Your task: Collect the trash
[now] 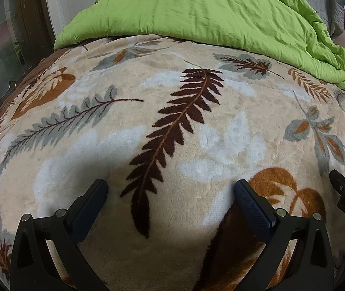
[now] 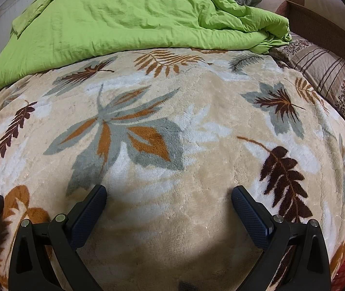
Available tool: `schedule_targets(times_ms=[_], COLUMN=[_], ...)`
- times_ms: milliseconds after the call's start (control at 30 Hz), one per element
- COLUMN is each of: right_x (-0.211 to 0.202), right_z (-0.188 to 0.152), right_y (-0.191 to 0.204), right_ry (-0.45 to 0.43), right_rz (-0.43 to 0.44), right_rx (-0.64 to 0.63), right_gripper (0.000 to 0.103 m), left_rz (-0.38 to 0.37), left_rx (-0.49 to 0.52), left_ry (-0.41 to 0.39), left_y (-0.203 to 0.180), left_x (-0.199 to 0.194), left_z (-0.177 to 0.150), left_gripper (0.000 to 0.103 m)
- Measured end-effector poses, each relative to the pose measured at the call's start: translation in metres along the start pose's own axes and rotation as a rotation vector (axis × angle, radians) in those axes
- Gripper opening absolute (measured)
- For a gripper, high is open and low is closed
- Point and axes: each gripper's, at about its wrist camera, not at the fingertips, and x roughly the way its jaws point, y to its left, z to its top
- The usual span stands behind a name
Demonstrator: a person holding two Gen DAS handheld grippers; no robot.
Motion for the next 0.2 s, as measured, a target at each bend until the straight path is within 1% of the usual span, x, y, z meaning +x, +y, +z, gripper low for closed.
schedule_targets(times_ms=[200], right_x=[0.0002], right_z=[-0.0001], right_y=[-0.0003], right_ry=[0.0], right_rz=[0.0], right_rx=[0.0], right_gripper=[0.103], left_rz=[-0.002], left_rx=[-0.001], left_ry=[-0.005], left_y=[0.0001], left_x=[-0.0007], left_z=[0.0001], left_gripper=[0.103])
